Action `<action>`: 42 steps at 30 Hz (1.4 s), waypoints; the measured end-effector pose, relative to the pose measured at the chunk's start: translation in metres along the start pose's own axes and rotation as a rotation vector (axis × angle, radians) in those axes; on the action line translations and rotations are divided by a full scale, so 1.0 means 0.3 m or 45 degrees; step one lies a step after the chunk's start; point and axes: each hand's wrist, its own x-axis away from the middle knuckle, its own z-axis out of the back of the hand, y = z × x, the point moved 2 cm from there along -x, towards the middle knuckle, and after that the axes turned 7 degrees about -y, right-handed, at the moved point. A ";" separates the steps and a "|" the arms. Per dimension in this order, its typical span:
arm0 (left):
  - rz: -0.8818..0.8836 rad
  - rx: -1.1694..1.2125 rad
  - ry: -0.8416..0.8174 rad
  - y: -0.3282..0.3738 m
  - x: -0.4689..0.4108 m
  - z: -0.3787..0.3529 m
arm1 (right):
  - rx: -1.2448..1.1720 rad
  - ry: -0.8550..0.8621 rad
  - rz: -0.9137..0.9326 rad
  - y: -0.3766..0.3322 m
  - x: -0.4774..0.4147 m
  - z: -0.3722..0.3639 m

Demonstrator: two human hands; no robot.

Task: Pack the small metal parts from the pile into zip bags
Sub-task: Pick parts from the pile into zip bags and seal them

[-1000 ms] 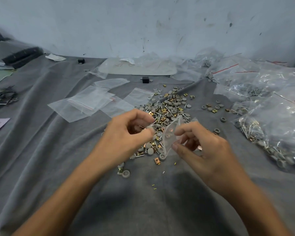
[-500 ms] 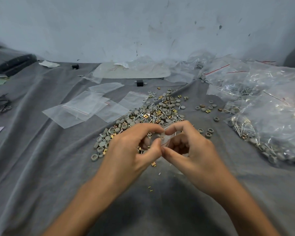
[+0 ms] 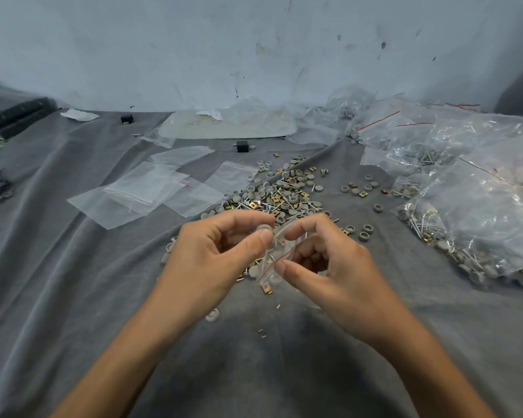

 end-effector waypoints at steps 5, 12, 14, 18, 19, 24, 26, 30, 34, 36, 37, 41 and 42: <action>0.018 -0.008 -0.094 -0.009 0.001 -0.011 | -0.003 -0.005 0.018 -0.001 0.004 -0.003; 0.066 0.225 -0.059 -0.001 -0.005 0.036 | -0.004 0.015 0.005 0.007 0.002 0.003; 0.110 0.236 -0.053 -0.006 -0.007 0.047 | -0.006 0.020 0.008 0.006 0.004 0.007; 0.268 0.193 -0.072 -0.030 -0.004 0.044 | -0.004 0.023 0.013 0.005 0.004 0.009; 0.301 0.185 -0.086 -0.036 -0.003 0.040 | 0.000 0.018 0.012 0.004 0.003 0.009; 0.406 0.351 -0.156 -0.035 -0.003 0.023 | 0.013 -0.005 0.000 0.003 0.004 0.007; 0.403 0.410 -0.208 -0.025 0.001 0.019 | 0.004 0.003 -0.003 0.002 0.002 0.008; 0.360 0.450 -0.232 -0.013 0.001 0.019 | -0.022 0.025 -0.001 0.006 0.003 0.014; 0.341 0.445 -0.218 -0.010 -0.002 0.031 | -0.037 0.030 0.007 0.009 0.004 0.018; 0.340 0.418 -0.211 -0.013 -0.001 0.034 | -0.038 0.031 0.010 0.010 0.005 0.018; 0.340 0.404 -0.210 -0.014 -0.001 0.034 | -0.042 0.030 0.011 0.011 0.006 0.019; 0.310 0.357 -0.196 -0.010 -0.001 0.031 | -0.017 0.021 0.027 0.007 0.008 0.025; 0.286 0.345 -0.185 -0.007 -0.002 0.030 | 0.008 0.008 0.036 0.005 0.008 0.027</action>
